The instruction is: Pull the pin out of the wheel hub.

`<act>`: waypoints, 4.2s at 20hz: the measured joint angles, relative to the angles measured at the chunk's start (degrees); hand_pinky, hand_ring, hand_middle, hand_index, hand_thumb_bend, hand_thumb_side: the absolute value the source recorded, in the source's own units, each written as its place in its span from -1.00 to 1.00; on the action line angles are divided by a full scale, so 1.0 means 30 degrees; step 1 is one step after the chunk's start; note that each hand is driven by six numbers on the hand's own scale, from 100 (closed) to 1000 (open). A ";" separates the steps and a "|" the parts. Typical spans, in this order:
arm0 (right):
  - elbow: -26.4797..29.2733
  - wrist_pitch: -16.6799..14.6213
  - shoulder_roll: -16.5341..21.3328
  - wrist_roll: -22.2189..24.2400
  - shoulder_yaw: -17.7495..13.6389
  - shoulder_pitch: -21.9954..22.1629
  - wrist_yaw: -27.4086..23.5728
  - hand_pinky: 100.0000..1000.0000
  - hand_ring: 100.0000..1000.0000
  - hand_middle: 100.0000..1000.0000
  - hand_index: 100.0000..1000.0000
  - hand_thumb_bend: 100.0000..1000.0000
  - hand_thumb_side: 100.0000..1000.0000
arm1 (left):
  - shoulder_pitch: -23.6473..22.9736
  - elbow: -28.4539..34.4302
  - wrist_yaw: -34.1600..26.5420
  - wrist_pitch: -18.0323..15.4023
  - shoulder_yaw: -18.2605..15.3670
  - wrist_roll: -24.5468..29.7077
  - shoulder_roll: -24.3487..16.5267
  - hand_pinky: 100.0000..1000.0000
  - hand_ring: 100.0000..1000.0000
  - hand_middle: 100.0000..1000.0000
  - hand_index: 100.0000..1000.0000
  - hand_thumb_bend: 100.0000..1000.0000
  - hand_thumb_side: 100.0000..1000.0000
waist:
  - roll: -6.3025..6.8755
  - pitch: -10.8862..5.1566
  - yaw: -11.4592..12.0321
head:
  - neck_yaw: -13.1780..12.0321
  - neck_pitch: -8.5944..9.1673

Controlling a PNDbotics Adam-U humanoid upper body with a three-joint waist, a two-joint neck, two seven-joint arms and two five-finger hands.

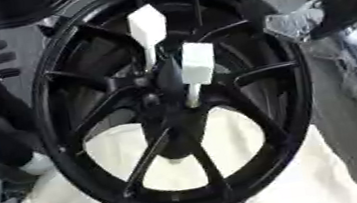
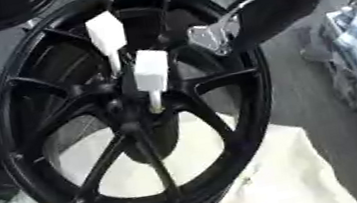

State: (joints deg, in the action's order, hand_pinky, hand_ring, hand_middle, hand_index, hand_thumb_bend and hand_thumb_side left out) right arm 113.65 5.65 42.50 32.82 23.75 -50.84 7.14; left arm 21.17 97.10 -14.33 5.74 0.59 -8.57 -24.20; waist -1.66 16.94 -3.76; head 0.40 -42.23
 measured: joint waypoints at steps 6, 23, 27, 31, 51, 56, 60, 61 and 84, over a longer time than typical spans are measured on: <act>0.0000 0.0195 -0.0410 0.0488 0.0447 0.0297 0.1038 0.69 0.60 0.48 0.74 -1.00 -0.70 | 0.0062 -0.0012 -0.0006 -0.0114 -0.0451 -0.0416 0.0007 0.23 0.37 0.29 0.47 -0.99 0.63 | -0.0068 0.0000 0.0194 | 0.0240 -0.0005; 0.0000 0.4122 -0.1428 0.0196 0.1509 0.0764 0.2045 0.85 0.68 0.50 0.78 -0.73 -0.67 | 0.0325 0.0118 -0.0282 -0.0328 -0.1266 -0.1143 0.0188 0.23 0.37 0.28 0.46 -0.97 0.60 | -0.0272 -0.0004 0.0708 | 0.0802 -0.0190; -0.0003 0.4509 -0.1477 0.0222 0.1577 0.0743 0.2413 0.88 0.71 0.53 0.80 -0.64 -0.72 | 0.0325 0.0121 -0.0287 -0.0374 -0.1351 -0.1208 0.0188 0.23 0.37 0.28 0.46 -0.97 0.60 | -0.0331 -0.0005 0.0751 | 0.0918 -0.0321; -0.0015 0.4726 -0.1481 0.0411 0.1725 0.0527 0.2552 0.89 0.73 0.56 0.81 -0.69 -0.65 | 0.0325 0.0121 -0.0288 -0.0352 -0.1429 -0.1241 0.0188 0.23 0.37 0.28 0.46 -0.97 0.60 | -0.0367 -0.0023 0.0750 | 0.0934 -0.0342; -0.1160 0.5472 -0.1498 0.0878 0.2136 0.0484 0.2770 0.88 0.72 0.47 0.78 -0.76 -0.32 | 0.0325 0.0121 -0.0276 -0.0346 -0.1428 -0.1233 0.0186 0.23 0.38 0.27 0.46 -0.97 0.60 | -0.0461 -0.0155 0.0703 | 0.1065 -0.0498; -0.1427 0.5386 -0.1502 0.1013 0.2232 0.0638 0.2938 0.86 0.72 0.40 0.77 -0.76 -0.23 | 0.0325 0.0121 -0.0272 -0.0345 -0.1428 -0.1231 0.0185 0.23 0.38 0.27 0.47 -0.97 0.60 | -0.0461 -0.0155 0.0710 | 0.1072 -0.0499; -0.1428 0.5279 -0.1481 0.1131 0.2232 0.0836 0.2971 0.86 0.72 0.40 0.77 -0.75 -0.21 | 0.0325 0.0121 -0.0270 -0.0345 -0.1428 -0.1231 0.0185 0.23 0.38 0.27 0.47 -0.97 0.60 | -0.0462 -0.0155 0.0731 | 0.1074 -0.0499; -0.1428 0.5269 -0.1479 0.1147 0.2232 0.0839 0.3021 0.86 0.72 0.40 0.77 -0.74 -0.20 | 0.0325 0.0121 -0.0270 -0.0345 -0.1428 -0.1231 0.0185 0.23 0.38 0.27 0.47 -0.97 0.60 | -0.0462 -0.0155 0.0738 | 0.1076 -0.0499; -0.2970 0.4459 -0.1584 0.1175 0.2465 0.1072 0.3769 0.84 0.70 0.35 0.72 -0.80 -0.07 | 0.0397 0.0121 -0.0270 -0.0312 -0.1424 -0.1131 0.0186 0.23 0.38 0.26 0.46 -0.97 0.60 | -0.0459 -0.0121 0.0955 | 0.1267 -0.0511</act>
State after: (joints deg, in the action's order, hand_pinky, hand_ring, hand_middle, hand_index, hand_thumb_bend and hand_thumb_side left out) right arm 104.74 19.03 37.75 36.35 31.14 -47.62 18.45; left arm 22.36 97.46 -15.14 4.80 -3.68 -11.96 -23.64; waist -3.04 16.58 -0.89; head 4.20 -43.76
